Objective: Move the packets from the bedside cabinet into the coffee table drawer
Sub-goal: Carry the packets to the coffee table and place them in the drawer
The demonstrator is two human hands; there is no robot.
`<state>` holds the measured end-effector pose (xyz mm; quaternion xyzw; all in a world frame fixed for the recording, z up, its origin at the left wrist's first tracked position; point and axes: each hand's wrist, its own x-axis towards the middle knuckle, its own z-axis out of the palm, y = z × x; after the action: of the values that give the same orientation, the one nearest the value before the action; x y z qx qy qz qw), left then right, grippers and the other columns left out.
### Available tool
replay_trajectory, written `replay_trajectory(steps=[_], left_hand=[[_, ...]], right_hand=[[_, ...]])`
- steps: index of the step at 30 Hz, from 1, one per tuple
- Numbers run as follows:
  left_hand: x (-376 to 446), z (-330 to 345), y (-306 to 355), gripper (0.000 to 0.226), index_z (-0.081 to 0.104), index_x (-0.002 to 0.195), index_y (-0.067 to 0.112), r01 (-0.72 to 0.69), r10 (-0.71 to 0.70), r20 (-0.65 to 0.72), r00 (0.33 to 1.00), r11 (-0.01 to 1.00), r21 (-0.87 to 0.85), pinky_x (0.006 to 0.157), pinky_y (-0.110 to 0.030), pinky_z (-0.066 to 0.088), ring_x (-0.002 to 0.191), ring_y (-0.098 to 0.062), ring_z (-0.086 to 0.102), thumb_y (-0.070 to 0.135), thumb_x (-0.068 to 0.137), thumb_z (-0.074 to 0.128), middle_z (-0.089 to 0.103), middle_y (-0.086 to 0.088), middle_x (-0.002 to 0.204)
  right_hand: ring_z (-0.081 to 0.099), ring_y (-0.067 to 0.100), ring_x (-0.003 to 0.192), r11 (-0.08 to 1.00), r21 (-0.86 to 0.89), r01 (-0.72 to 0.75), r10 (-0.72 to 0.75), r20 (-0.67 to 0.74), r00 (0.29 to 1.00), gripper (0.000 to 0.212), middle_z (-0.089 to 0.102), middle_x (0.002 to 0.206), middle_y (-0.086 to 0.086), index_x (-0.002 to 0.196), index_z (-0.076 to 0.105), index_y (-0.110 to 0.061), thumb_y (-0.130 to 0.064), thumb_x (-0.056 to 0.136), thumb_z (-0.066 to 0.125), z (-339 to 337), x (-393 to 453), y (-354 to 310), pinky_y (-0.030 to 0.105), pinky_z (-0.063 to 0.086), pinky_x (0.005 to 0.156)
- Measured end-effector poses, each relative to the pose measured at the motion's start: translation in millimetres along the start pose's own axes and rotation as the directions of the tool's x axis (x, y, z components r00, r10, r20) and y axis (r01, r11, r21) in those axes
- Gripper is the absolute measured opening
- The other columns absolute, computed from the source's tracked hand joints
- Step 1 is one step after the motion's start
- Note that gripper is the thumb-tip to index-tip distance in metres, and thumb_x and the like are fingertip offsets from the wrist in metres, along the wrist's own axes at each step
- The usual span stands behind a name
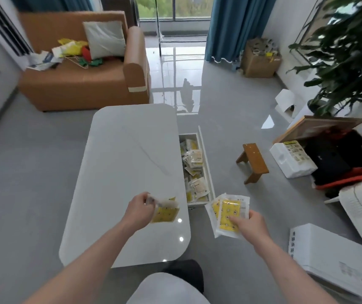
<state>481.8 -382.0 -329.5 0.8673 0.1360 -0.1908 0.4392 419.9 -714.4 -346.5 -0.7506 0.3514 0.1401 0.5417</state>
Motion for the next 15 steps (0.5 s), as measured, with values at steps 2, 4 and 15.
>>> replay_trajectory(steps=[2, 4, 15], left_hand=[[3, 9, -1, 0.035, 0.065, 0.076, 0.027, 0.052, -0.053, -0.037, 0.998, 0.998, -0.021, 0.057, -0.026, 0.042, 0.072, -0.015, 0.059, 0.029, 0.103, 0.044, 0.065, 0.005, 0.079], [16, 19, 1, 0.033, 0.065, 0.078, 0.025, 0.101, -0.104, -0.067, 0.992, 0.993, -0.053, 0.058, -0.027, 0.042, 0.072, -0.016, 0.057, 0.029, 0.104, 0.045, 0.064, 0.002, 0.079], [135, 105, 82, 0.019, 0.058, 0.081, 0.01, 0.28, -0.281, -0.035, 0.959, 0.96, -0.03, 0.061, -0.029, 0.038, 0.073, -0.023, 0.053, 0.011, 0.095, 0.046, 0.061, -0.007, 0.081]], right_hand=[[0.077, 0.014, 0.084, 1.0, -0.017, 0.025, -0.024, 0.061, 0.998, 0.013, 0.08, 0.09, -0.007, 0.095, 0.076, -0.022, -0.018, 0.086, 0.084, -7, 21, -12, 0.029, 0.057, 0.068], [0.078, 0.012, 0.084, 0.998, -0.036, 0.055, -0.051, 0.104, 0.993, 0.013, 0.081, 0.09, -0.008, 0.096, 0.077, -0.024, -0.019, 0.086, 0.084, -14, 46, -24, 0.029, 0.06, 0.07], [0.079, 0.015, 0.082, 0.999, -0.038, 0.002, 0.001, 0.077, 0.997, 0.01, 0.081, 0.084, -0.01, 0.096, 0.077, -0.021, -0.017, 0.088, 0.082, -93, 168, -55, 0.044, 0.063, 0.083]])
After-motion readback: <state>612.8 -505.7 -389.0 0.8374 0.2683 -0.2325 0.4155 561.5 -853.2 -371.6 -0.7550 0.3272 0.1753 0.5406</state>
